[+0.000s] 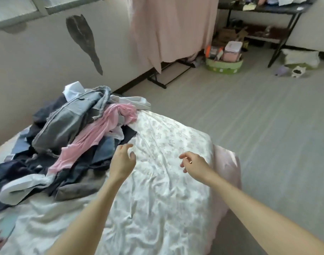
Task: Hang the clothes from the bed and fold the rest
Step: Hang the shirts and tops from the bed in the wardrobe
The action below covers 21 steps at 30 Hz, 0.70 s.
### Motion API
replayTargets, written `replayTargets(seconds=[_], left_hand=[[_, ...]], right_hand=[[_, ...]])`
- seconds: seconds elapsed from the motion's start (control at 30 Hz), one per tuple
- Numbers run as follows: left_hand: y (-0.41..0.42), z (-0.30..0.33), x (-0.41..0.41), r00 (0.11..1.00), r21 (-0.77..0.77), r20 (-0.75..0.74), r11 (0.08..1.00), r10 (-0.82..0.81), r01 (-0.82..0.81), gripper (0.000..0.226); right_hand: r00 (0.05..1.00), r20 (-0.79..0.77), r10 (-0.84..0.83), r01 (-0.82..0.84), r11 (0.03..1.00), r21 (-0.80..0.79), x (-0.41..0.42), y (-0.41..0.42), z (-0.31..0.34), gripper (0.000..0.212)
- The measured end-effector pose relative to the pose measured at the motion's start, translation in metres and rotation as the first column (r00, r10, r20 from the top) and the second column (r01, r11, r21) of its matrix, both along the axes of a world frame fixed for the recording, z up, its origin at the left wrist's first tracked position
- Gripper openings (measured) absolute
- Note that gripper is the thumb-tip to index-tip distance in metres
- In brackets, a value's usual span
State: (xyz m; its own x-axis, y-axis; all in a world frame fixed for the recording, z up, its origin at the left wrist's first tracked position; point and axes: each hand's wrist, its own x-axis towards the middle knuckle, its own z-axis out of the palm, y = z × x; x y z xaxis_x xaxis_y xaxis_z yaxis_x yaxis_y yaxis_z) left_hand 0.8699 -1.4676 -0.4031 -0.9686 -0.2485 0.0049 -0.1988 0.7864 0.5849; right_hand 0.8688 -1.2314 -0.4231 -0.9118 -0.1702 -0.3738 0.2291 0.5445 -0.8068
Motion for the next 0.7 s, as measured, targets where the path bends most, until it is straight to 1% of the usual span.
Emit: replayTargets(seconds=[0.1, 0.2, 0.27, 0.37, 0.47, 0.53, 0.57, 0.6, 0.63, 0.67, 0.7], left_hand=[[-0.079, -0.015, -0.071, 0.993, -0.034, 0.057, 0.994, 0.107, -0.106, 0.040], [-0.148, -0.046, -0.134, 0.970, -0.084, 0.129, 0.977, 0.206, -0.196, 0.044], [-0.188, -0.081, -0.168, 0.949, -0.148, 0.195, 0.964, 0.249, -0.222, 0.048], [-0.229, -0.132, -0.200, 0.920, -0.241, 0.277, 0.947, 0.278, -0.213, 0.055], [-0.261, -0.186, -0.229, 0.871, -0.318, 0.358, 0.921, 0.337, -0.225, 0.074], [-0.274, -0.211, -0.243, 0.813, -0.404, 0.422, 0.886, 0.401, -0.227, 0.086], [-0.280, -0.222, -0.248, 0.792, -0.437, 0.424, 0.865, 0.439, -0.246, 0.082], [-0.283, -0.229, -0.251, 0.796, -0.469, 0.389, 0.843, 0.464, -0.263, 0.068], [-0.285, -0.233, -0.254, 0.820, -0.493, 0.326, 0.825, 0.471, -0.278, 0.049], [-0.288, -0.239, -0.252, 0.838, -0.483, 0.256, 0.815, 0.482, -0.321, 0.034], [-0.285, -0.240, -0.255, 0.866, -0.435, 0.187, 0.829, 0.464, -0.351, 0.026]], right_hand=[[0.998, -0.013, 0.069, -0.069, 0.997, 0.016, -0.077, -0.069, -0.010, 0.029], [0.991, -0.050, 0.127, -0.125, 0.992, 0.034, -0.146, -0.134, -0.028, 0.032], [0.984, -0.062, 0.169, -0.166, 0.985, 0.042, -0.187, -0.175, -0.050, 0.032], [0.970, -0.076, 0.232, -0.228, 0.972, 0.055, -0.226, -0.216, -0.082, 0.032], [0.954, -0.082, 0.290, -0.285, 0.956, 0.067, -0.254, -0.247, -0.125, 0.033], [0.947, -0.077, 0.310, -0.305, 0.950, 0.073, -0.264, -0.256, -0.147, 0.034], [0.943, -0.072, 0.325, -0.319, 0.944, 0.086, -0.267, -0.261, -0.158, 0.034], [0.942, -0.068, 0.329, -0.323, 0.942, 0.094, -0.270, -0.262, -0.165, 0.034], [0.941, -0.057, 0.334, -0.327, 0.940, 0.095, -0.273, -0.262, -0.171, 0.034], [0.940, -0.029, 0.340, -0.337, 0.938, 0.085, -0.274, -0.266, -0.178, 0.034], [0.950, -0.011, 0.313, -0.312, 0.948, 0.062, -0.276, -0.265, -0.179, 0.033]])
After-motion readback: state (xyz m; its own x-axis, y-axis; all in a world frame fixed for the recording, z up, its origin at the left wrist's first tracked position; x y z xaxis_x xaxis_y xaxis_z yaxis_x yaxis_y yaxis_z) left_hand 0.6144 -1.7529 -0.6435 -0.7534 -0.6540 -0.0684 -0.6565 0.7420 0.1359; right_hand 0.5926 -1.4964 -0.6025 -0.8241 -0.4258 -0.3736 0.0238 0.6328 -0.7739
